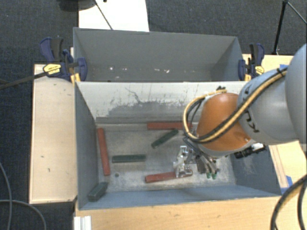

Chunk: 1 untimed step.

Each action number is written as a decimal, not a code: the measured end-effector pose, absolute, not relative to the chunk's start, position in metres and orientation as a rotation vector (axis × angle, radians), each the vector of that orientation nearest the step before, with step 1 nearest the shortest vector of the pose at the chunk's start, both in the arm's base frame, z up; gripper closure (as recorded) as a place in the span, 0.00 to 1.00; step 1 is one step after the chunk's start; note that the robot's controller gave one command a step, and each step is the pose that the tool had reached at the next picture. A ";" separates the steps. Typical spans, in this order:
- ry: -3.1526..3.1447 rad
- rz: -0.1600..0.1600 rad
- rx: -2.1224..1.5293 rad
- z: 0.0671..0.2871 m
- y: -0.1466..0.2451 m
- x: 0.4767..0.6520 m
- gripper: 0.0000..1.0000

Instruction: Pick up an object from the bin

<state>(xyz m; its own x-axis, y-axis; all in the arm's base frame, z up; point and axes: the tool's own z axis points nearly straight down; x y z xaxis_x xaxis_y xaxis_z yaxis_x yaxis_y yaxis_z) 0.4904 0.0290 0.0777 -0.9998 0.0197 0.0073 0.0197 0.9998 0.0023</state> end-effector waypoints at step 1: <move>-3.171 -0.005 -0.038 0.078 0.028 0.498 0.00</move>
Offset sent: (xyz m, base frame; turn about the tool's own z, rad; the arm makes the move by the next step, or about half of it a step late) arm 0.0000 0.0000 0.0000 0.0000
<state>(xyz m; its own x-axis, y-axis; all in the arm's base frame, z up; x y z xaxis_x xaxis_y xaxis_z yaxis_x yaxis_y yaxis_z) 0.4984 0.0281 0.0777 -0.9993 0.0237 -0.0298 0.0236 0.9997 0.0032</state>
